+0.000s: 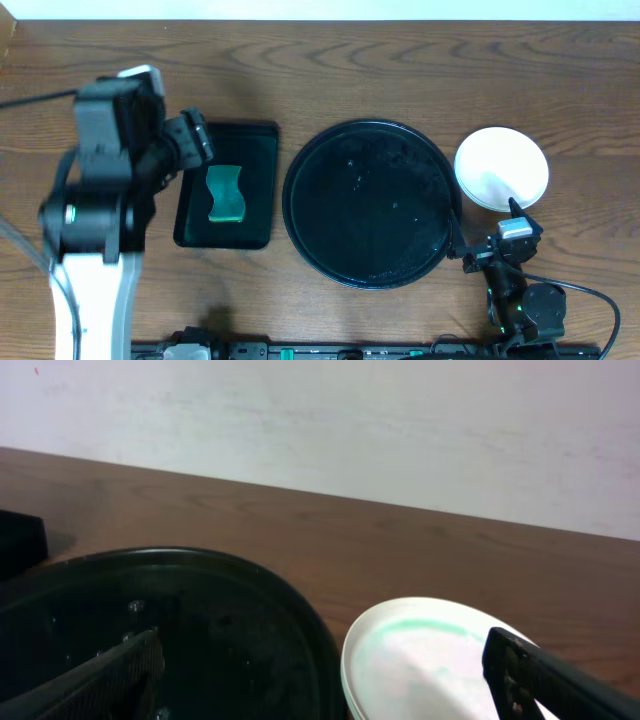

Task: Clean dirty plates on tray and stack at the side

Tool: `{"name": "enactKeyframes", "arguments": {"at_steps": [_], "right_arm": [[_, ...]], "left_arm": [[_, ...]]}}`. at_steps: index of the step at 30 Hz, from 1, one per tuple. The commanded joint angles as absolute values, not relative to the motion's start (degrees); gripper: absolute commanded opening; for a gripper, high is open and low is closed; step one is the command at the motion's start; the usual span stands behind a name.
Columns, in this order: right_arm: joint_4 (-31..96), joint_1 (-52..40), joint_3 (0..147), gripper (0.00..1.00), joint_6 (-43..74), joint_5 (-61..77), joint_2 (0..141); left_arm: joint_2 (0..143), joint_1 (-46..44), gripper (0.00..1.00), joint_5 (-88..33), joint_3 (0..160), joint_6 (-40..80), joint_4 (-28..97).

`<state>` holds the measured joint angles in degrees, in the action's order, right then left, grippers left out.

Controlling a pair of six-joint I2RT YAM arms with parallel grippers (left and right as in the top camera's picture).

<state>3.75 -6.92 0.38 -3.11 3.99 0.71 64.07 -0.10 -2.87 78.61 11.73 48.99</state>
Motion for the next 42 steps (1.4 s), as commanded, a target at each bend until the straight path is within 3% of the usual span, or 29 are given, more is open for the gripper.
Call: {"name": "enactKeyframes", "arguments": {"at_steps": [1,9,24,42], "right_arm": [[4.08,-6.46,0.32,0.99,-2.85,3.27,0.32],[4.05,-6.46,0.32,0.99,-2.85,3.27,0.32],[4.05,-6.46,0.32,0.99,-2.85,3.27,0.32],[4.08,-6.46,0.32,0.99,-2.85,3.27,0.32]], "left_arm": [[54.15,0.56,0.78,1.83,68.51,11.57,40.77],[34.57,4.82,0.78,0.97,54.22,11.57,42.5],[8.27,4.97,0.78,4.82,16.34,11.35,7.97],[0.1,4.97,0.78,5.67,4.03,10.07,3.55]]}}
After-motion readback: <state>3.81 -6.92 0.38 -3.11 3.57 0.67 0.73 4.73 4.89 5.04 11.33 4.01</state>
